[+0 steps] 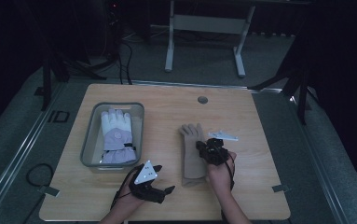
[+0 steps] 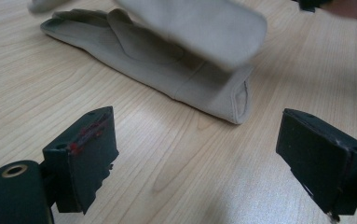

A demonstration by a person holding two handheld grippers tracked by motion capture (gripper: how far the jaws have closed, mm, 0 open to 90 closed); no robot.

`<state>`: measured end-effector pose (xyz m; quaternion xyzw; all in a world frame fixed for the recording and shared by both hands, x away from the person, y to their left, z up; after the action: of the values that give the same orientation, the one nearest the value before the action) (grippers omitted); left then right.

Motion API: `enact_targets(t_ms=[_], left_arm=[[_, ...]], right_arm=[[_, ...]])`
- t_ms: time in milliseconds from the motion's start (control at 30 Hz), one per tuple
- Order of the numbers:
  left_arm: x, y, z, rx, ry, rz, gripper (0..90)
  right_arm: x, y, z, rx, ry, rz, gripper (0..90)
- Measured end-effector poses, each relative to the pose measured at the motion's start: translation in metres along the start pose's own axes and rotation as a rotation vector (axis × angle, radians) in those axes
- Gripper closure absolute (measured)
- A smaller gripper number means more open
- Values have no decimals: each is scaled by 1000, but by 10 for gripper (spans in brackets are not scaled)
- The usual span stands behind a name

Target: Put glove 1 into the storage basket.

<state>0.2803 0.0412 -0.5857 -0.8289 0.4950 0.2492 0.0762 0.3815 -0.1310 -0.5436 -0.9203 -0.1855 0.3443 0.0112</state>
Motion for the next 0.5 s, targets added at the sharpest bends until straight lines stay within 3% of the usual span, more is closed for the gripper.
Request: enact_targets(t_ms=[200, 500], left_arm=[[1, 1, 1, 1, -3, 2, 123], [1, 1, 0, -3, 0, 6, 124]], right_arm=[[14, -3, 18, -3, -53, 1, 865], [28, -2, 33, -51, -102, 18, 852]])
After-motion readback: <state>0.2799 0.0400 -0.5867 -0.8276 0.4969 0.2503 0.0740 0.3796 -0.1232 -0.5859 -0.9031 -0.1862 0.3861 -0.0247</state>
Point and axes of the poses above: each handheld gripper's, and its own axes: x roughly forward along the jaws, z roughly out of its underside, y roughly to its right, the point moved 7 cm from there along x, roughly forward along the jaws, and after that the axes turned 5 degrees about z, right-handed, at the moved point
